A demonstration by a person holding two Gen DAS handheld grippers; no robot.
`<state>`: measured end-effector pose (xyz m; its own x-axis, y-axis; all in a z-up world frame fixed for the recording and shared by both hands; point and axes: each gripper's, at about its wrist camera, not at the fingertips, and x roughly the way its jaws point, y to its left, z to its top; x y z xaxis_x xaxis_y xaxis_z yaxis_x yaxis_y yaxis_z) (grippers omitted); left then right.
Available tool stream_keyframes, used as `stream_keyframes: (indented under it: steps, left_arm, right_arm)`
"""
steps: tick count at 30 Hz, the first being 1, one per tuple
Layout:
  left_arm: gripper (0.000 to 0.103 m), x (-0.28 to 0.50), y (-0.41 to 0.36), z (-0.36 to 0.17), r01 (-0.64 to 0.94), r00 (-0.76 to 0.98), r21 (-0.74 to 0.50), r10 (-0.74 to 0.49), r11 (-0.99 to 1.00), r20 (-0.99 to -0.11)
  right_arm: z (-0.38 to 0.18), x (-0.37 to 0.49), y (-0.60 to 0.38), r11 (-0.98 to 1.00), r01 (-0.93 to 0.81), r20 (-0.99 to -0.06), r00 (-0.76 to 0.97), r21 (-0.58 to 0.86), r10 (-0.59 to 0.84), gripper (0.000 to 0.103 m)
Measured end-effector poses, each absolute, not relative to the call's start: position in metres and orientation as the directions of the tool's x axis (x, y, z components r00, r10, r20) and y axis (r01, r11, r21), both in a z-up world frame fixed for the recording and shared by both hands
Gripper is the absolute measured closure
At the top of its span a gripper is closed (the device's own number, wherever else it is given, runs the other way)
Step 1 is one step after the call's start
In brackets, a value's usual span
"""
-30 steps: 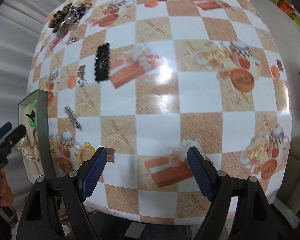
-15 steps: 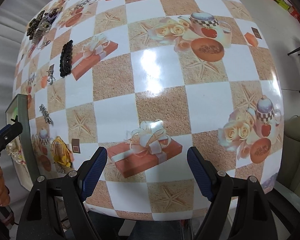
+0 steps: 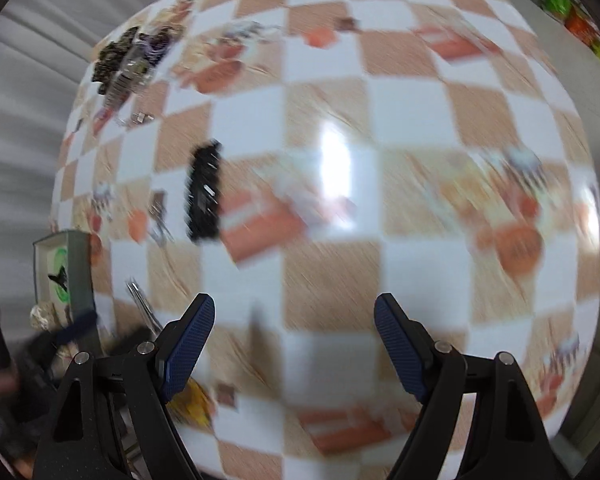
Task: Organize jewelry
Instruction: 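Grasp the black beaded hair clip with the right tool while the left tool grasps the silver spiky hair pin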
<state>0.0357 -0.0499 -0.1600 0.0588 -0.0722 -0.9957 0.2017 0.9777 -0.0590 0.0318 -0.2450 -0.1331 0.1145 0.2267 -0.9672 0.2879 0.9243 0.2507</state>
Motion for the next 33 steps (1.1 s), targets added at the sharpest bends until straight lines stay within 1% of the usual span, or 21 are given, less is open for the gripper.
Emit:
stream_keyframes:
  steps: [3,6,8,11,14,16,17,18,19,20,21,22,23,25,27,33]
  left_arm:
    - [0.020,0.036,-0.047,-0.167,0.178,0.060,-0.049,-0.061,0.983,-0.996]
    - [0.032,0.036,-0.044,-0.173,0.162,0.055,-0.043,-0.053,0.986,-0.997]
    - [0.032,0.036,-0.043,-0.177,0.151,0.050,-0.040,-0.048,0.988,-0.998]
    - [0.032,0.034,-0.042,-0.181,0.143,0.060,-0.029,-0.038,0.989,-0.998]
    - [0.032,0.033,-0.042,-0.181,0.143,0.070,-0.021,-0.031,0.989,-0.997]
    - [0.034,0.032,-0.045,-0.182,0.140,0.072,-0.021,-0.031,0.990,-0.997]
    - [0.035,0.031,-0.046,-0.181,0.144,0.075,-0.016,-0.027,0.989,-0.997]
    - [0.038,0.030,-0.048,-0.181,0.150,0.075,-0.017,-0.029,0.988,-0.997]
    - [0.041,0.029,-0.052,-0.182,0.157,0.076,-0.016,-0.028,0.987,-0.997]
    - [0.043,0.029,-0.057,-0.183,0.168,0.077,-0.016,-0.029,0.986,-0.997]
    - [0.047,0.026,-0.060,-0.181,0.179,0.078,-0.016,-0.030,0.984,-0.996]
    - [0.054,0.027,-0.064,-0.179,0.188,0.080,-0.015,-0.031,0.982,-0.996]
    - [0.058,0.027,-0.066,-0.178,0.200,0.082,-0.017,-0.034,0.980,-0.996]
    - [0.074,0.029,-0.070,-0.176,0.222,0.082,-0.021,-0.041,0.975,-0.996]
    - [0.080,0.029,-0.072,-0.176,0.234,0.079,-0.029,-0.048,0.972,-0.996]
    - [0.080,0.032,-0.073,-0.167,0.249,0.079,-0.064,-0.086,0.966,-0.993]
  right_arm:
    - [-0.140,0.058,-0.231,0.925,0.264,-0.962,0.110,0.272,0.251,0.019]
    - [-0.150,0.079,-0.220,0.923,0.257,-0.958,0.105,0.286,0.268,0.019]
    - [-0.155,0.087,-0.214,0.925,0.251,-0.958,0.099,0.286,0.269,0.020]
    - [-0.163,0.099,-0.201,0.936,0.231,-0.964,0.079,0.264,0.252,0.029]
    - [-0.166,0.107,-0.190,0.954,0.206,-0.975,0.077,0.219,0.207,0.031]
    - [-0.167,0.110,-0.182,0.966,0.189,-0.983,0.074,0.178,0.167,0.035]
    - [-0.167,0.112,-0.179,0.972,0.180,-0.987,0.072,0.154,0.143,0.039]
    - [-0.167,0.113,-0.176,0.977,0.170,-0.990,0.069,0.130,0.120,0.044]
    - [-0.166,0.113,-0.173,0.981,0.160,-0.993,0.067,0.109,0.099,0.047]
    - [-0.166,0.114,-0.170,0.985,0.151,-0.995,0.065,0.088,0.079,0.054]
    - [-0.166,0.114,-0.168,0.987,0.144,-0.996,0.063,0.069,0.061,0.059]
    - [-0.166,0.114,-0.166,0.988,0.140,-0.997,0.063,0.058,0.049,0.062]
    - [-0.166,0.114,-0.166,0.990,0.137,-0.997,0.064,0.044,0.036,0.070]
    - [-0.165,0.113,-0.169,0.988,0.143,-0.996,0.070,0.062,0.053,0.070]
    - [-0.164,0.111,-0.174,0.984,0.156,-0.994,0.075,0.091,0.080,0.070]
    - [-0.153,0.097,-0.192,0.971,0.184,-0.986,0.096,0.154,0.138,0.070]
